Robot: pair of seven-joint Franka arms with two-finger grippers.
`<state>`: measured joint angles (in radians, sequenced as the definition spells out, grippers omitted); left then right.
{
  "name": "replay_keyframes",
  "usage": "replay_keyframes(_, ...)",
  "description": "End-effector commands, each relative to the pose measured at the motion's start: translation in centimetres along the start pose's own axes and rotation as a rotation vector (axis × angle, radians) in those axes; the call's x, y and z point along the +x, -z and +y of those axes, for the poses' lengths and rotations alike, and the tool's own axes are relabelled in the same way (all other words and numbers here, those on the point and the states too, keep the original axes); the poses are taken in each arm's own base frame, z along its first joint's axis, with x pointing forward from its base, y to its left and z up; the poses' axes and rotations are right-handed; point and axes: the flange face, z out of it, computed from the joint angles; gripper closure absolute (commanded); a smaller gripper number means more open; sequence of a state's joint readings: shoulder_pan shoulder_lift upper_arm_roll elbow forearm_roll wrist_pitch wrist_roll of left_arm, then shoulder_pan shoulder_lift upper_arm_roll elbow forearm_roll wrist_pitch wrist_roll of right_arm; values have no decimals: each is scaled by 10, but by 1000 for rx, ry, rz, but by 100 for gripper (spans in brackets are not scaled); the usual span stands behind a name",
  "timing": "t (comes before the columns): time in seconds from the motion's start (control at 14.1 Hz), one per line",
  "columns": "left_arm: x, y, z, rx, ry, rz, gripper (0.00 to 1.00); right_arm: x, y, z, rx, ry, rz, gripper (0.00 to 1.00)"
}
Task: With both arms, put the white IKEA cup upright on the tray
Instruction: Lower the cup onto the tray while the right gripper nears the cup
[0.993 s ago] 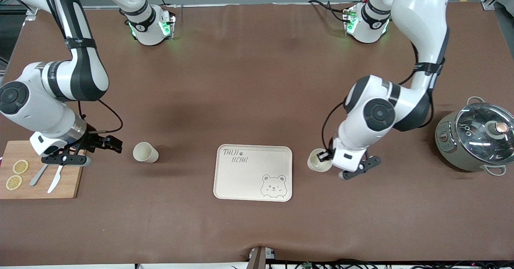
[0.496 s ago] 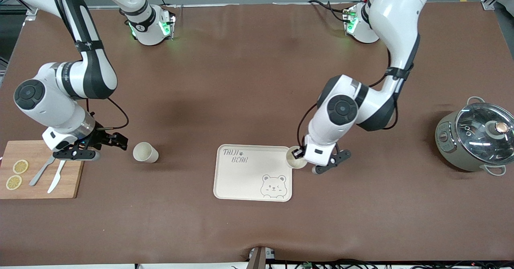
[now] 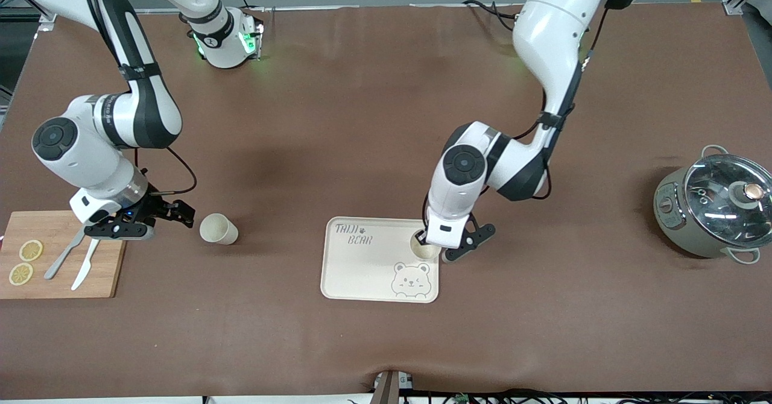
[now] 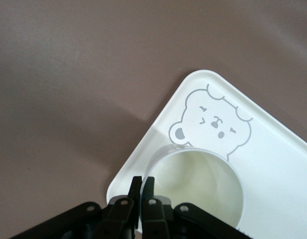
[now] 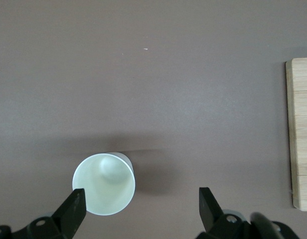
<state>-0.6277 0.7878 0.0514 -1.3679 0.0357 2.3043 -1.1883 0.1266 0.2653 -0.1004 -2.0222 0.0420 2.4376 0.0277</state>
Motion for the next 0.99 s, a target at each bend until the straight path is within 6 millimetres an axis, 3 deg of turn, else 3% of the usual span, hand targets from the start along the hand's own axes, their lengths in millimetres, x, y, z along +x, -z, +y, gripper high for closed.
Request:
replay_keyframes(0.0,1,-4,8,-9,17,32,100,-4,-9,-1,2,12,10,0)
replay_keyframes(0.57,-9,-12,21,-51,69,44,100,-13,-56,-3,-7,17,10,0)
replay_keyframes(0.92,-11,-19,20,-42,68,40,100,-17,-73,-8,-10,27,9,0)
